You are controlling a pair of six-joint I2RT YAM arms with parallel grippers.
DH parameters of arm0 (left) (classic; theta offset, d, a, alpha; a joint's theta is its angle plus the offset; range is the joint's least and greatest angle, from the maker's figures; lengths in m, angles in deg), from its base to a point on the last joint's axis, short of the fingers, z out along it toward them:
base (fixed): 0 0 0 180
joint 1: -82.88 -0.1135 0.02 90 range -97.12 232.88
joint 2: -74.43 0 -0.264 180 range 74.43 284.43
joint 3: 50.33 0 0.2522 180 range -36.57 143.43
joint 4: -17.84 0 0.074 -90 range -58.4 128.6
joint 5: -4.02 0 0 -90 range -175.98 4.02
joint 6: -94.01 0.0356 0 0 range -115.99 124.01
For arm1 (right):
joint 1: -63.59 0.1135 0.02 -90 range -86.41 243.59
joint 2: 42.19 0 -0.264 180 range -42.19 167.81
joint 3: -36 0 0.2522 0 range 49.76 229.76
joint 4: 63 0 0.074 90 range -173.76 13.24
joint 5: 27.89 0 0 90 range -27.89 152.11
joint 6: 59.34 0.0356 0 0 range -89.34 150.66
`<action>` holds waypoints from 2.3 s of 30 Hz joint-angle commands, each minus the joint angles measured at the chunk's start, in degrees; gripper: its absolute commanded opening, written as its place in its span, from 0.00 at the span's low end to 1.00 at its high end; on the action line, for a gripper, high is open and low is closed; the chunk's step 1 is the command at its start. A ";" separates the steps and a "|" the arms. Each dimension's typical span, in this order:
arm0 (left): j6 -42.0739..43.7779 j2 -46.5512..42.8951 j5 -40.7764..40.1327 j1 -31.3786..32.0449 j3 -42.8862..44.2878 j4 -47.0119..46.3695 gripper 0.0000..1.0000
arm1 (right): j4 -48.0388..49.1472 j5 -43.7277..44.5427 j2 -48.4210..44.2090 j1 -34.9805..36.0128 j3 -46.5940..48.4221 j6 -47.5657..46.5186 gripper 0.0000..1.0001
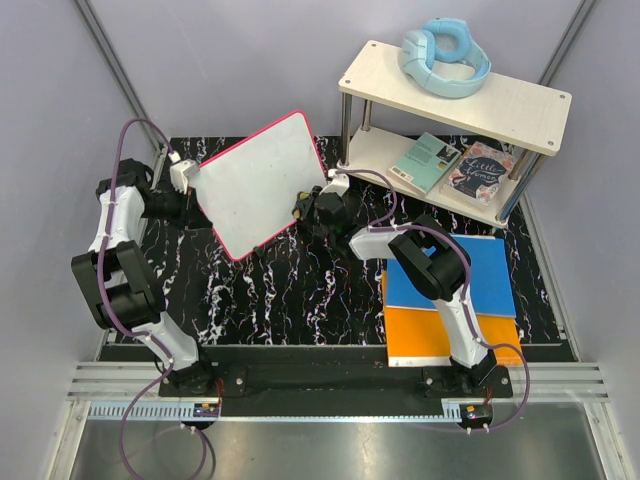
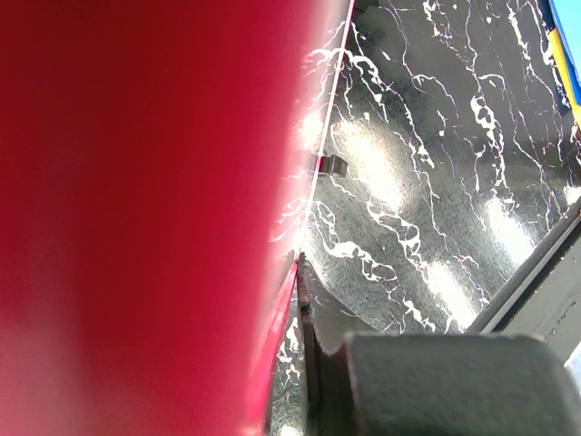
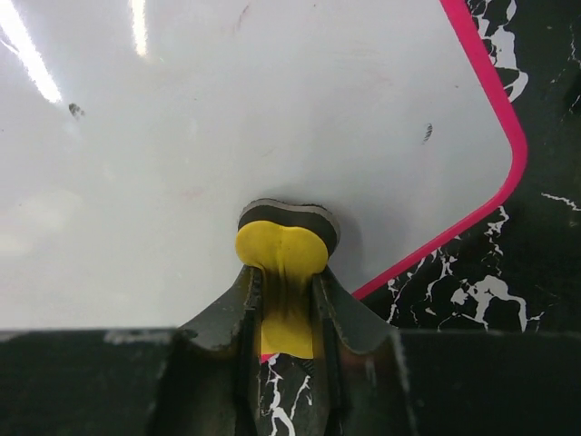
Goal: Erase the whiteboard
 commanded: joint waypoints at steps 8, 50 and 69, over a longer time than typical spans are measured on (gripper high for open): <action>8.11 1.29 -12.99 0.86 -1.10 0.08 0.00 | 8.83 -4.22 2.43 -0.60 0.85 19.10 0.00; 9.16 1.38 -12.90 0.85 -2.16 0.95 0.00 | 3.39 10.19 2.09 -4.63 6.56 19.11 0.00; 8.73 1.82 -11.84 0.86 -1.54 1.22 0.00 | 7.08 -0.79 3.49 -3.23 5.77 17.45 0.00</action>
